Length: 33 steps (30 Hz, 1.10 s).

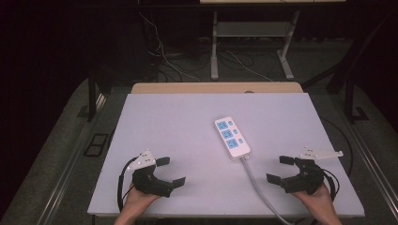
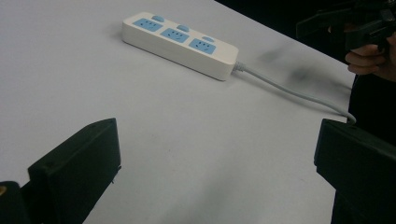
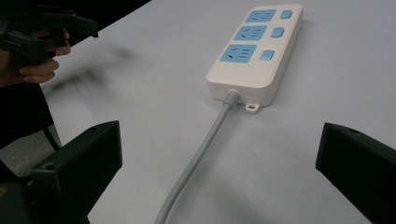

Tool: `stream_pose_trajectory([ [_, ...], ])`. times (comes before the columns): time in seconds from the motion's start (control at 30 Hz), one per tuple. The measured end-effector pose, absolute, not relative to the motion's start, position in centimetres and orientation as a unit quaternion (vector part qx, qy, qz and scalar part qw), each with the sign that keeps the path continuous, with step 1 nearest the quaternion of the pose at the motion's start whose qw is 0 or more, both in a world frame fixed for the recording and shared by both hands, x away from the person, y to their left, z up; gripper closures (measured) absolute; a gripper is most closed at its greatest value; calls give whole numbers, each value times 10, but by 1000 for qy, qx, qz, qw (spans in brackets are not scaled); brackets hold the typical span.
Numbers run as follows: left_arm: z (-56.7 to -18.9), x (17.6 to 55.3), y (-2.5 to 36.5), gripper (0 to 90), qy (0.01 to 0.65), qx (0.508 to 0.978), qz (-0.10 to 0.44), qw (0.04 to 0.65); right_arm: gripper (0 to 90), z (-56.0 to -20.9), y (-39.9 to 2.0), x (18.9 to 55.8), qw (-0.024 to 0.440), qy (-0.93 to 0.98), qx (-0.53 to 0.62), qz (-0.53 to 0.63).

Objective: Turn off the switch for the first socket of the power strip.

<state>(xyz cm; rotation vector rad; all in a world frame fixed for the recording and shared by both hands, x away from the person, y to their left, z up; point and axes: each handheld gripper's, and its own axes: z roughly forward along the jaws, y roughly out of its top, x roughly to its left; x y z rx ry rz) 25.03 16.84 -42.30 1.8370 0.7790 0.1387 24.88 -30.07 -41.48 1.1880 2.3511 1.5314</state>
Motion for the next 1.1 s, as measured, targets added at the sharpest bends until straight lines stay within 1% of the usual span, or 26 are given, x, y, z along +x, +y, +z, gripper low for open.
stream_pose_trajectory([
  [1.1, -423, 248, 170, 0, 328, 770, 57, 545, 2, -411, -302, 252, 27, 776, 394, 492],
])
